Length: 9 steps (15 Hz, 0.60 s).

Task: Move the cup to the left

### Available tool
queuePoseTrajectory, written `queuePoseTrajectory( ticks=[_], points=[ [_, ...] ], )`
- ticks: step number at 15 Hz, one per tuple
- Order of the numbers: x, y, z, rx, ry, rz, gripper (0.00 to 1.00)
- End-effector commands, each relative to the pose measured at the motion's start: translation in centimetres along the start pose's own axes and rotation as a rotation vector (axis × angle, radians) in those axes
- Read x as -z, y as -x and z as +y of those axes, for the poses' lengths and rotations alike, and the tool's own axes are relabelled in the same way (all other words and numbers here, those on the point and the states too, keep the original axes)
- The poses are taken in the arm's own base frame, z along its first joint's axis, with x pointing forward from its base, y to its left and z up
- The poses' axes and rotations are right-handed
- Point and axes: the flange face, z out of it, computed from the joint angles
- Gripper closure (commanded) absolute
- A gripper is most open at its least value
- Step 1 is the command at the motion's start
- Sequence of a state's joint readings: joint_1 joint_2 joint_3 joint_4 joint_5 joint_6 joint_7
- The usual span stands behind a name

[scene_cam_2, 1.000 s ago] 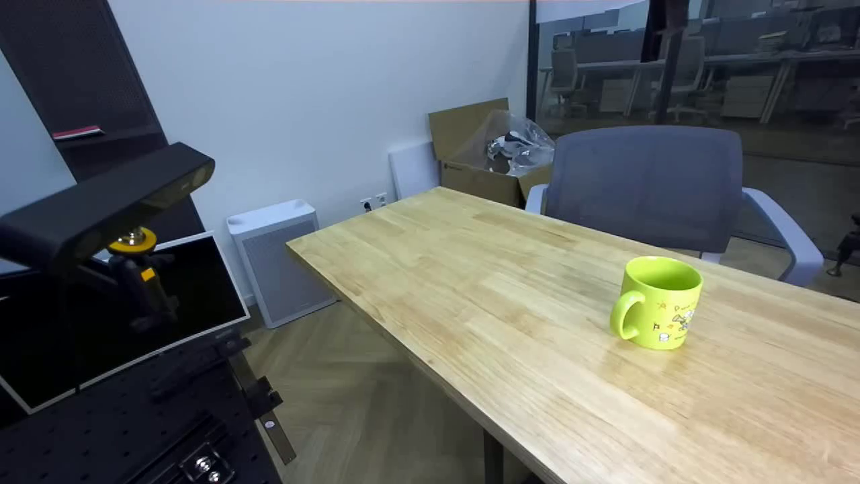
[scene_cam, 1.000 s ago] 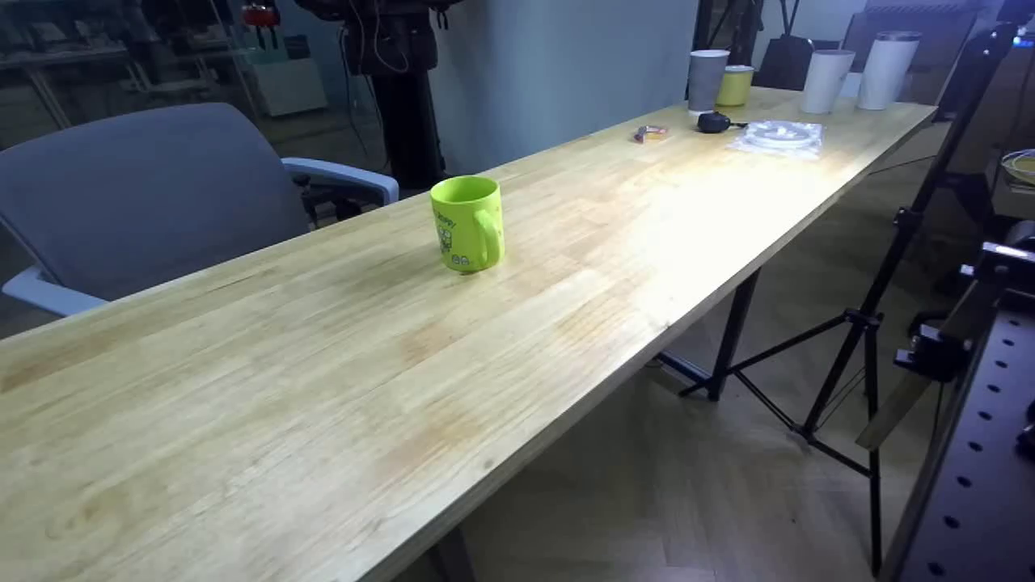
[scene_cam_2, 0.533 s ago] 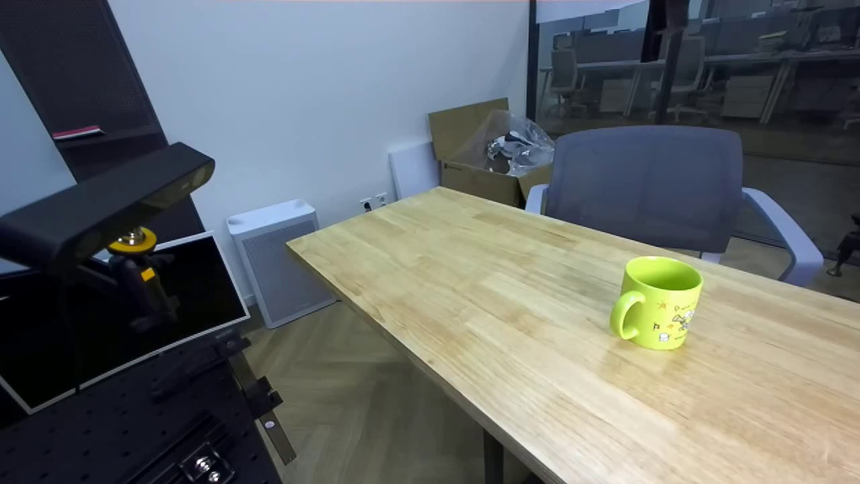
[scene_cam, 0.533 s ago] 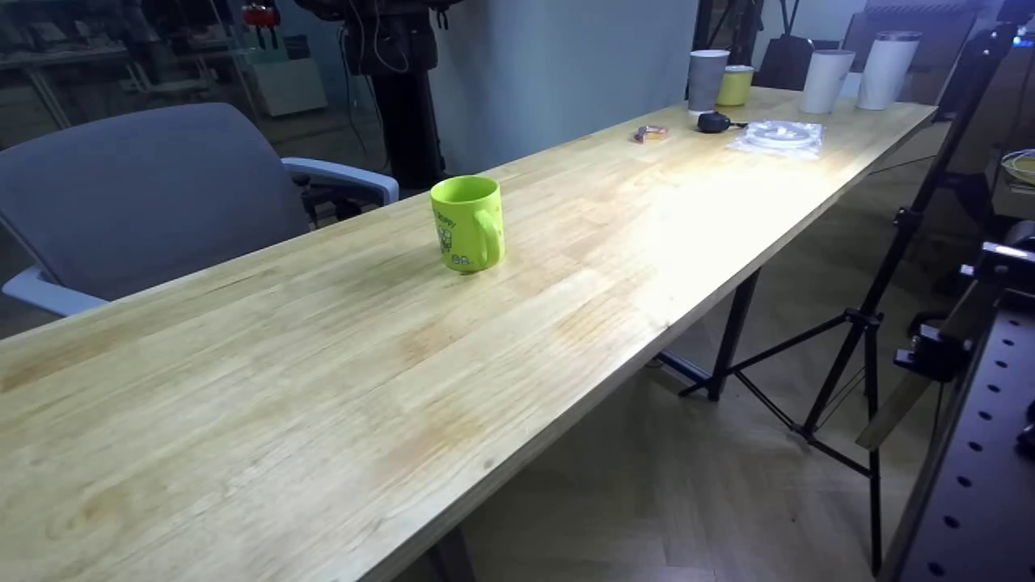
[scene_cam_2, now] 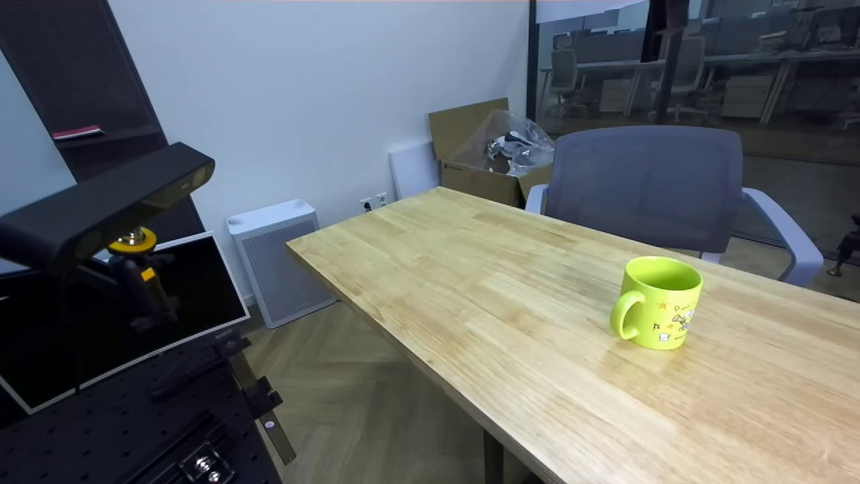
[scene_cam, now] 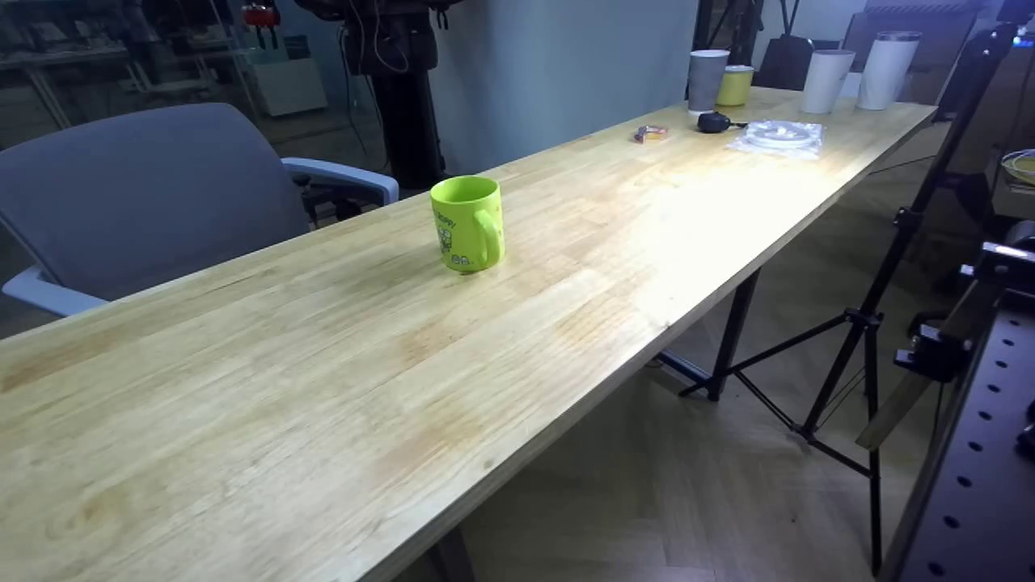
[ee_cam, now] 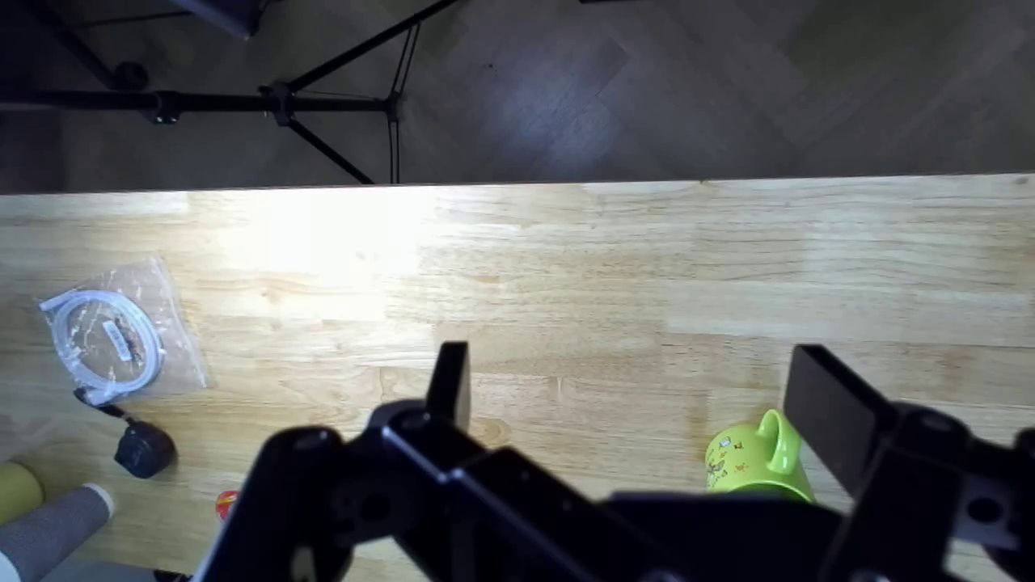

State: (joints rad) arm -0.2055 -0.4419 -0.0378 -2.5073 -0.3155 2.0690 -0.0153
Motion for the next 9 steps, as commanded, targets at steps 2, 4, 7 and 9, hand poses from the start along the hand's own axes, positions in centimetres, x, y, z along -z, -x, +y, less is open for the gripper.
queuePoseTrajectory(
  ticks=[2,4,7,9],
  points=[
    [0.0,0.0,0.0,0.000,0.000,-0.001,0.00],
    [0.0,0.0,0.0,0.000,0.000,-0.001,0.00],
    [-0.1,-0.3,0.0,0.003,0.004,-0.008,0.00],
    [-0.6,-1.4,-0.3,0.020,-0.033,0.028,0.00]
  ],
)
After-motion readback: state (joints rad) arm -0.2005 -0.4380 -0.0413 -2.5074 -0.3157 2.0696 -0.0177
